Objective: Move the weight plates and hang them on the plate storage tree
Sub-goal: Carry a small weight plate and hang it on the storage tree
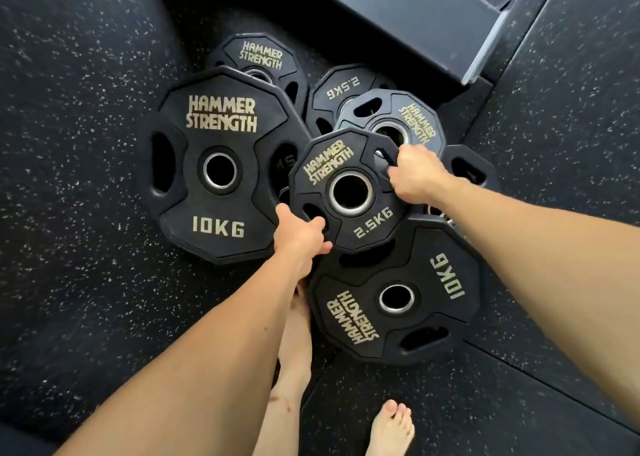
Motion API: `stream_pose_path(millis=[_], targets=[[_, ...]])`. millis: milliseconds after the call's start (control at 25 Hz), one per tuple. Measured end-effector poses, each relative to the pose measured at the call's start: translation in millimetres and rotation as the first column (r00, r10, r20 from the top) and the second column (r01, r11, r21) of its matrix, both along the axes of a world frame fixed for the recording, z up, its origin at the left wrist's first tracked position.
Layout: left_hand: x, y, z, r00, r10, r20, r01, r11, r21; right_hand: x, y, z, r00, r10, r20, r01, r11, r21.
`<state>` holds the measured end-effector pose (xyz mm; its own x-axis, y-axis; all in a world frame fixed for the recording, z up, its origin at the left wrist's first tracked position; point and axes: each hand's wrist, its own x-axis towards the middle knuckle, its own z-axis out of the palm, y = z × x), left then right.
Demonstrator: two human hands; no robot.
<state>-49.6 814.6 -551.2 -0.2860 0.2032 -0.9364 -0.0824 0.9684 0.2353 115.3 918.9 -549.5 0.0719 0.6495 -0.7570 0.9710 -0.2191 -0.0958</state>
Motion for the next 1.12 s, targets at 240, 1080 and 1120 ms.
stream_pose_path(millis=[240,1080,1120], targets=[[-45.6,-3.2,76.5,0.97,-0.226,-0.088,0.238,0.955,0.178,-1.3,-37.3,75.9,0.947,-0.22,-0.234,0.233,0.972,0.029],[-13.0,-218.8,654.4,0.94,0.338,0.041,-0.246,0.592,0.767,12.2,-232.6,646.8,0.62,-0.06,-0.782,0.423,0.865,0.269],[-7.5,-240.2,669.1,0.925,0.372,0.073,-0.28,0.541,0.793,14.4,-249.6,663.1,0.584,-0.039,-0.811,0.419,0.87,0.26]])
